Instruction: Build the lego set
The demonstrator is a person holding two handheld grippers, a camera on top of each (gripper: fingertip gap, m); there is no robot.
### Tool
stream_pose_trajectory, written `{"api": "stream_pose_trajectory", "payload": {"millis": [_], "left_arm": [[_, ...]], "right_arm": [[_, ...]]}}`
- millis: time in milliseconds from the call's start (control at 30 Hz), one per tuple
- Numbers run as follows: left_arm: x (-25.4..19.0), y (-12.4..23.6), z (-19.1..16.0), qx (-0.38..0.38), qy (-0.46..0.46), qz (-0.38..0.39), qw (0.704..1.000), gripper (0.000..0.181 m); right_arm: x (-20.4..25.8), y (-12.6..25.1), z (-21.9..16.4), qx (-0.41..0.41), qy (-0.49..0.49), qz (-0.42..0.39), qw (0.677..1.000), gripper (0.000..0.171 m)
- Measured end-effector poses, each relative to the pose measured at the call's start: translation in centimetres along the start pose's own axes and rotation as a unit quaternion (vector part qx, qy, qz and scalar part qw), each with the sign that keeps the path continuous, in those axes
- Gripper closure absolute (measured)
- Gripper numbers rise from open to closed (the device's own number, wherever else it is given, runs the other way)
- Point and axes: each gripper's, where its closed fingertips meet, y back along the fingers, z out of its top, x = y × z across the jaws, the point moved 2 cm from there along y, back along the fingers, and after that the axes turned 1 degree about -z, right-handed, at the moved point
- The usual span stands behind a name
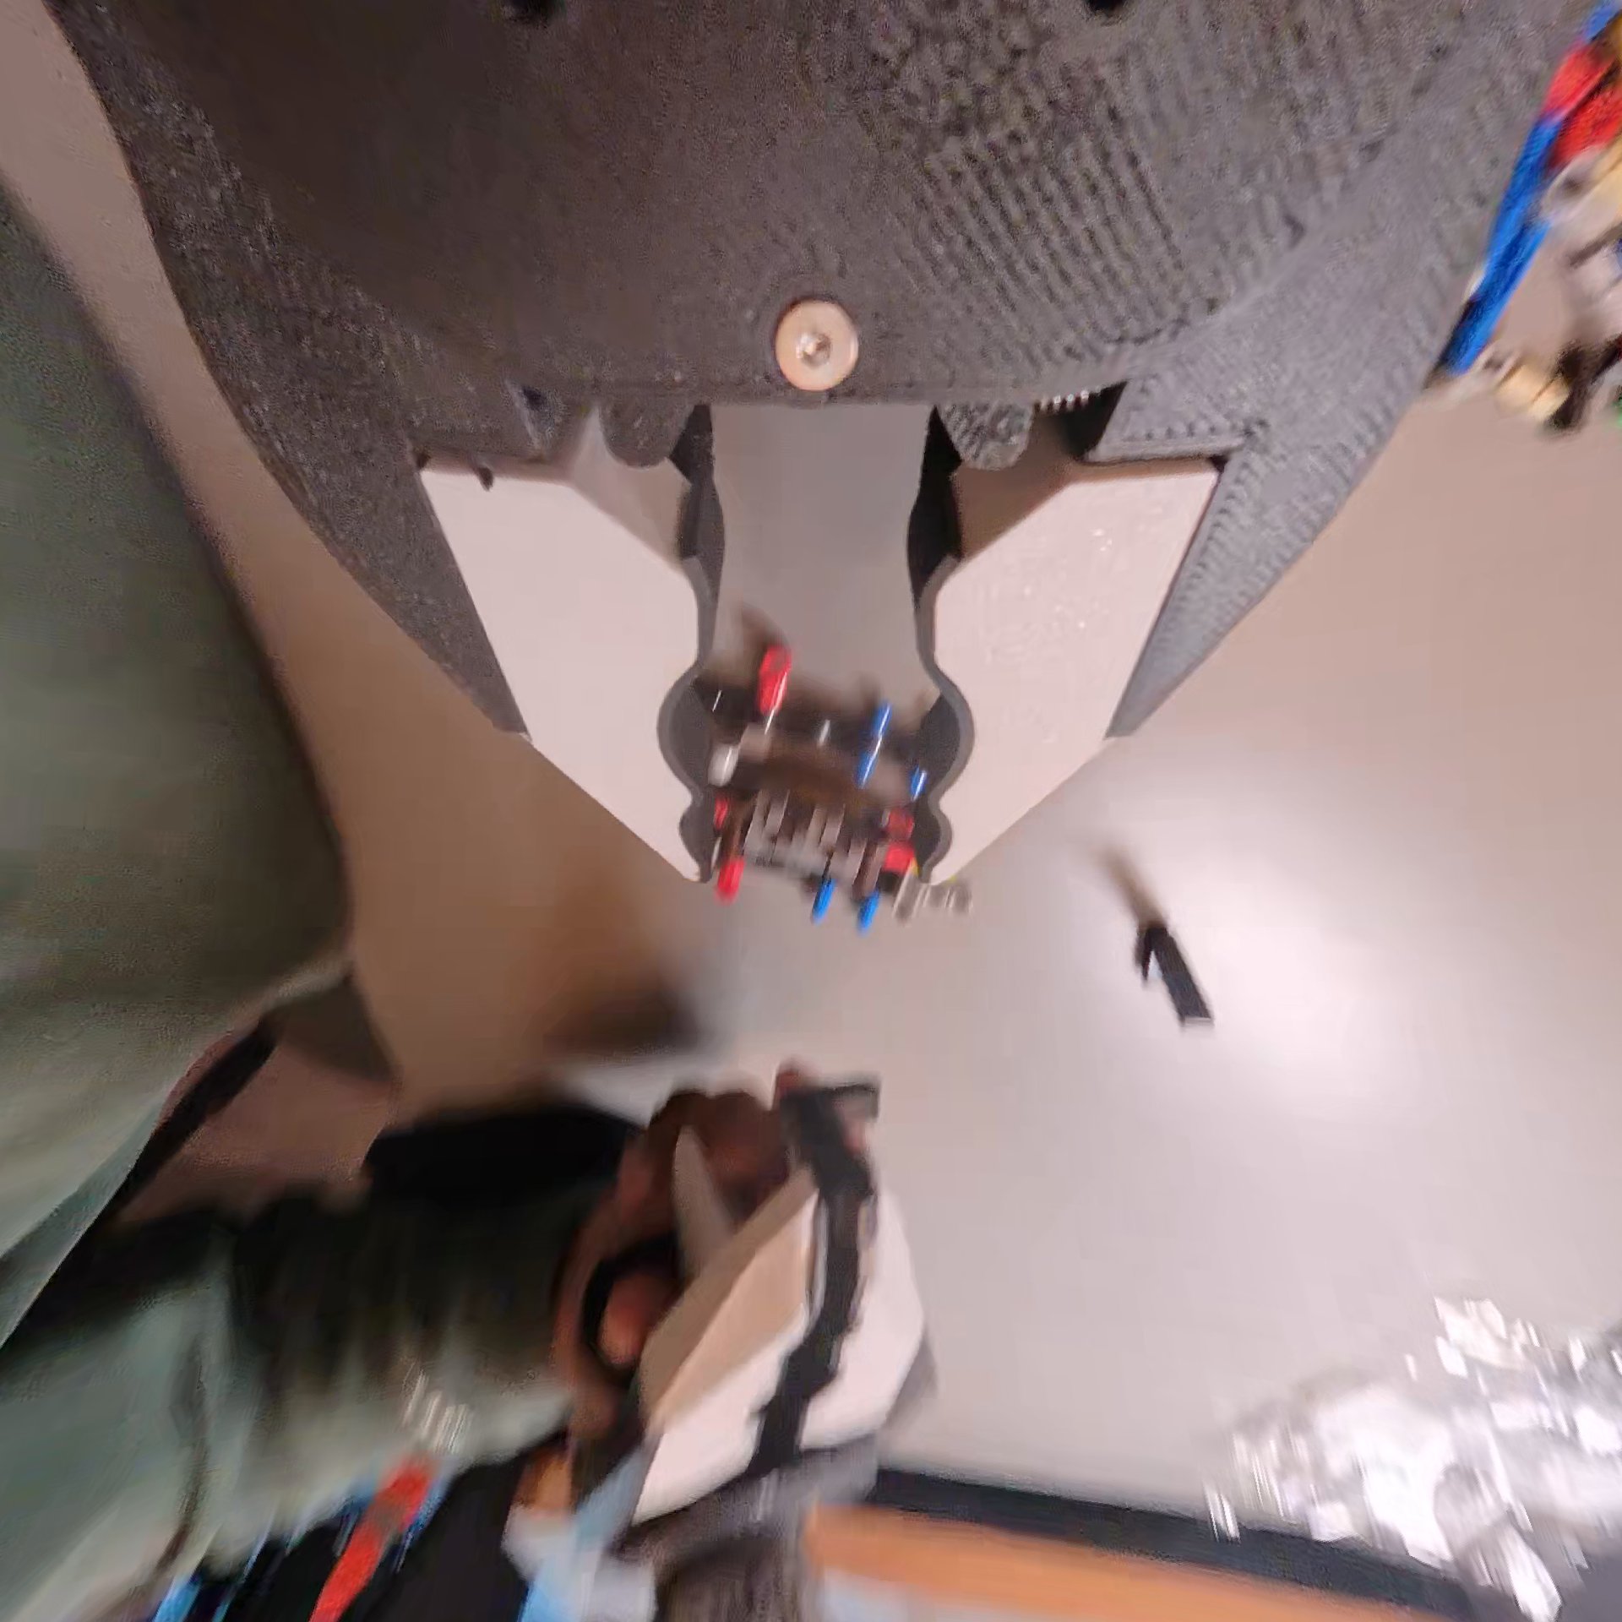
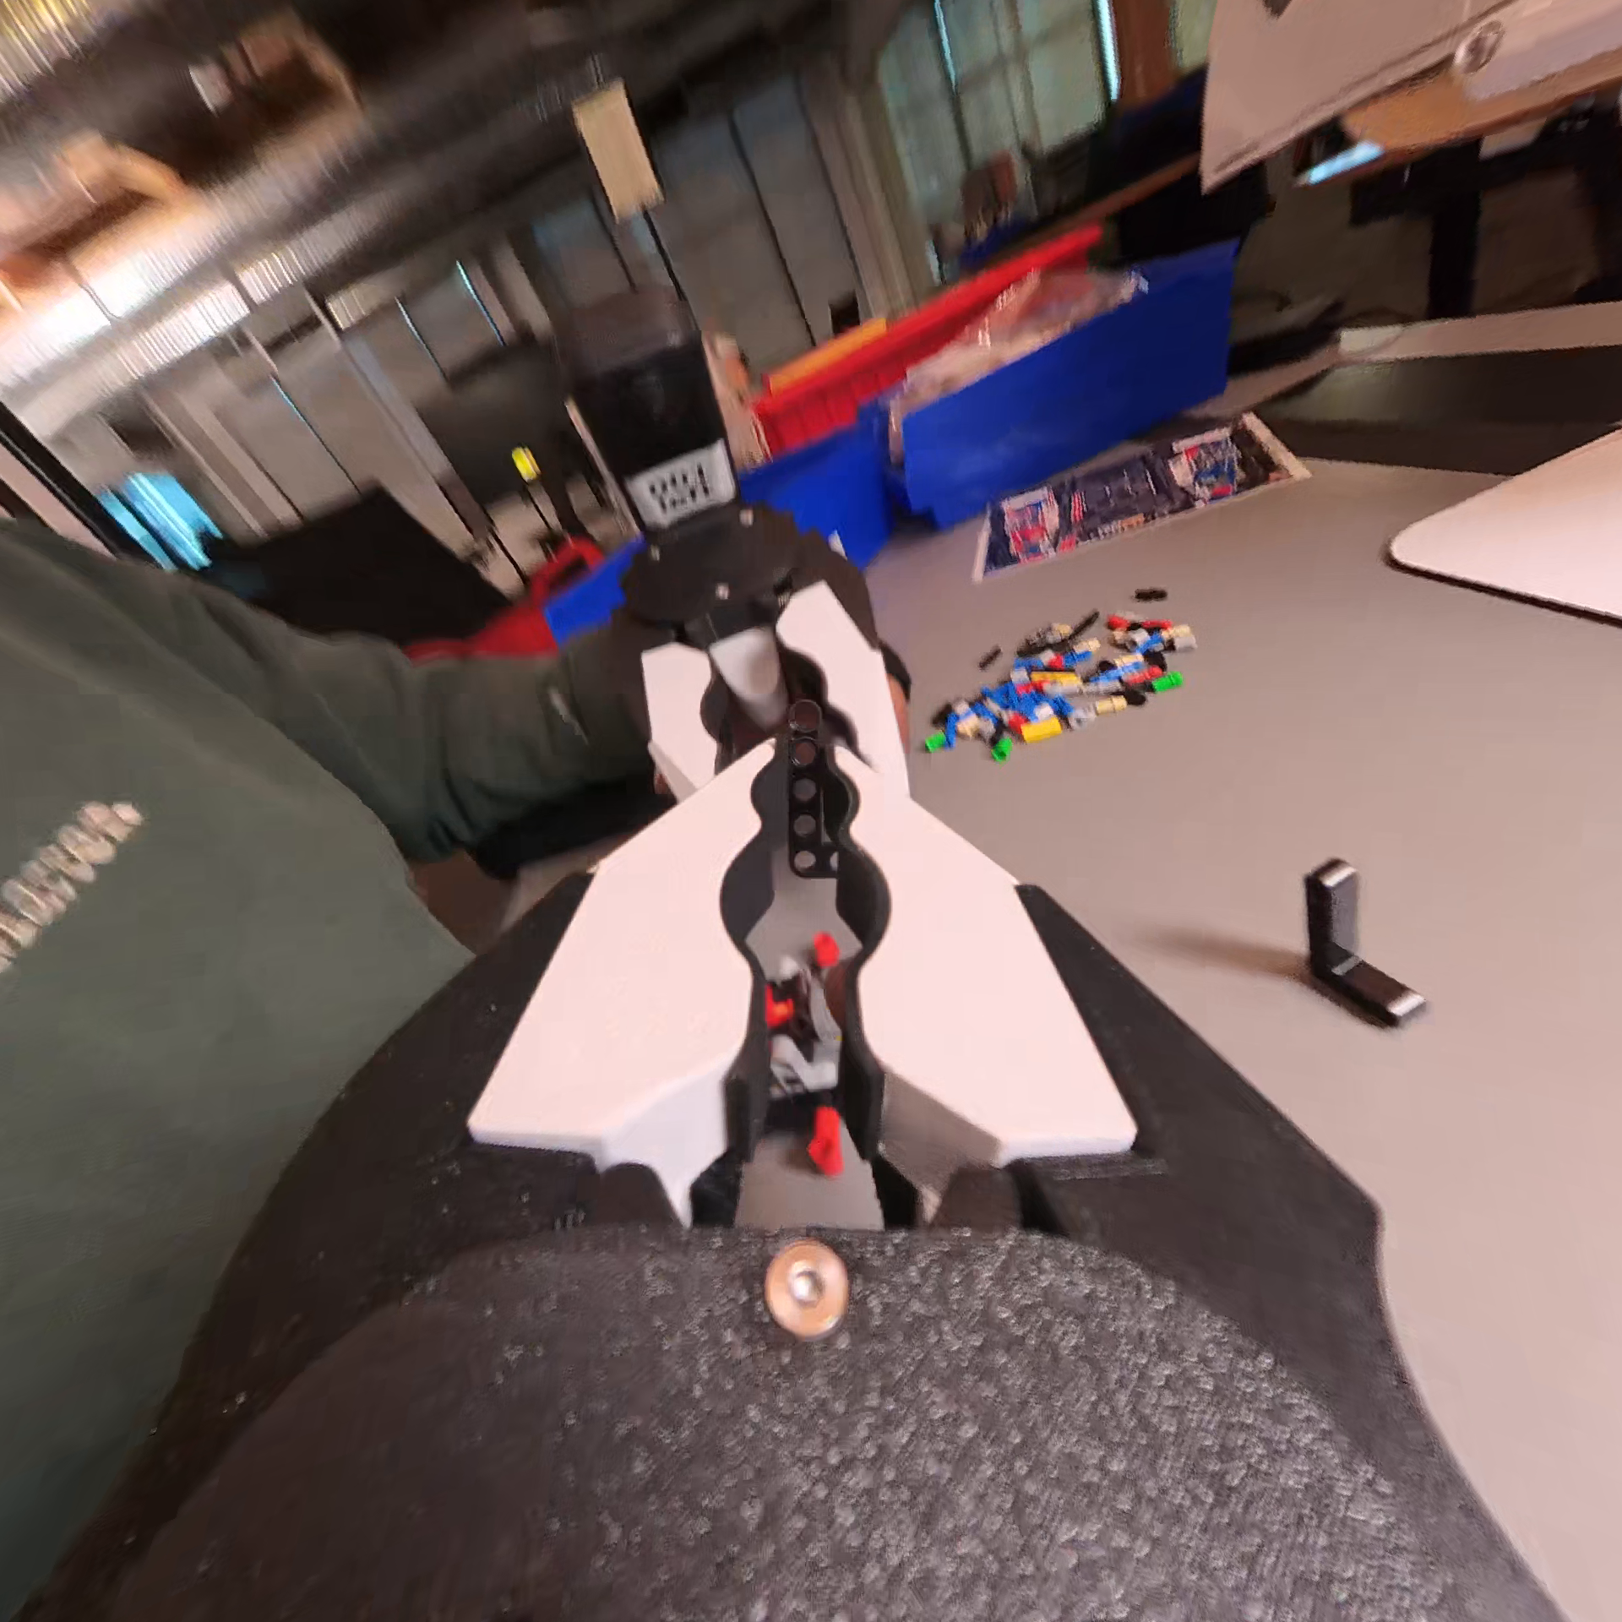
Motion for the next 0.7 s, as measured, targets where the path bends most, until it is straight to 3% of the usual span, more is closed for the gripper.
{"api": "stream_pose_trajectory", "payload": {"millis": [133,233,400,700], "left_arm": [[-0.5,-1.0,4.2,-0.108,0.048,-0.008,0.993,0.142],[-0.4,-1.3,5.9,-0.150,0.055,-0.008,0.987,0.147],[-0.6,-1.6,6.1,-0.149,0.039,-0.016,0.988,0.166],[-1.7,-1.6,4.2,-0.095,-0.054,-0.043,0.993,0.172]], "right_arm": [[0.4,0.2,1.8,-0.091,-0.095,0.060,0.989,0.166],[0.5,0.4,2.0,-0.113,-0.095,0.069,0.987,0.167],[1.1,0.5,1.8,-0.107,-0.056,0.069,0.990,0.167],[1.8,0.3,-0.1,-0.019,0.036,0.068,0.997,0.166]]}}
